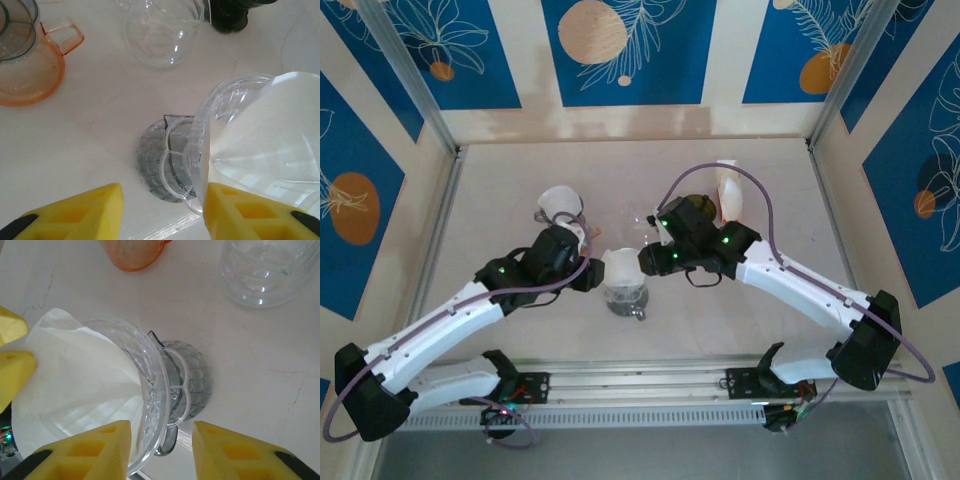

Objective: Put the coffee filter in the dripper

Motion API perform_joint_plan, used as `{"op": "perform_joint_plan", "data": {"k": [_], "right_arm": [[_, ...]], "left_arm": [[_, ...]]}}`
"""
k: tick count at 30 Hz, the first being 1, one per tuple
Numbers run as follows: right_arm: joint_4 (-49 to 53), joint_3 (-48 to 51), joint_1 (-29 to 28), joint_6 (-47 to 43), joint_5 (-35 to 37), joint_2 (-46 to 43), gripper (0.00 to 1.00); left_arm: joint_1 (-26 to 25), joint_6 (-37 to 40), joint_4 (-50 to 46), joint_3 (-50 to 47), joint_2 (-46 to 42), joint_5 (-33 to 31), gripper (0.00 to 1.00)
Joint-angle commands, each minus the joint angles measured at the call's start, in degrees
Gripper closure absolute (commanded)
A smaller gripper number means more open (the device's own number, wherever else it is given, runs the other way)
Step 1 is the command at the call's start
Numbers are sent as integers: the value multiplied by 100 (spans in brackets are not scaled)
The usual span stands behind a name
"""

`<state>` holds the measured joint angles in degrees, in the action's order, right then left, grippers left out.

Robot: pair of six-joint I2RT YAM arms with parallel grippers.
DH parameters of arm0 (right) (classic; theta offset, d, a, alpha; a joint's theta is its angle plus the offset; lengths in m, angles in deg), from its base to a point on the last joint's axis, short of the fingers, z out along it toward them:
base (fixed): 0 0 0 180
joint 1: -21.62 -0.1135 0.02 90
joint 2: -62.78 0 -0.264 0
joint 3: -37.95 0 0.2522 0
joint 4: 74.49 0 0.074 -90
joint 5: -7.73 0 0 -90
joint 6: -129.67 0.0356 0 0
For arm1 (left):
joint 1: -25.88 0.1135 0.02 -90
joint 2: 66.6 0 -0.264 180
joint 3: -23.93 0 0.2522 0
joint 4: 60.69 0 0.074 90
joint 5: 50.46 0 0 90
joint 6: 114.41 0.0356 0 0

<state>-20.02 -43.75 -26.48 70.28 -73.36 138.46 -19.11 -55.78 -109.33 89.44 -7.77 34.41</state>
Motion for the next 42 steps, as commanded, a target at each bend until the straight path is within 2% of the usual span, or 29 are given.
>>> {"op": "perform_joint_plan", "data": {"k": [1,5,11,12,14,16,23,38,42], "right_arm": [[34,55,-64,35,58,44,64],[60,95,-93,46,135,118,68],[-11,237,-151,118,208,131,67],[-19,238,-169,123,218,125,64],[-28,222,-216,101,287,100,52],[-45,205,-260,90,370,66,45],[-123,136,-474,33,384,68,34],[-89,410,-552,46,366,15,33],[-90,361,-558,28,374,48,33]], "left_arm": [[79,-41,96,-128,-101,164,53],[101,-105,199,-228,-101,239,53],[140,-136,279,-302,-128,340,50],[142,-141,271,-300,-142,343,49],[149,-149,295,-297,-179,363,46],[160,-149,299,-290,-215,384,44],[184,-165,347,-315,-234,432,42],[291,-188,345,-297,-249,514,42],[358,-187,475,-273,-439,673,33]]}}
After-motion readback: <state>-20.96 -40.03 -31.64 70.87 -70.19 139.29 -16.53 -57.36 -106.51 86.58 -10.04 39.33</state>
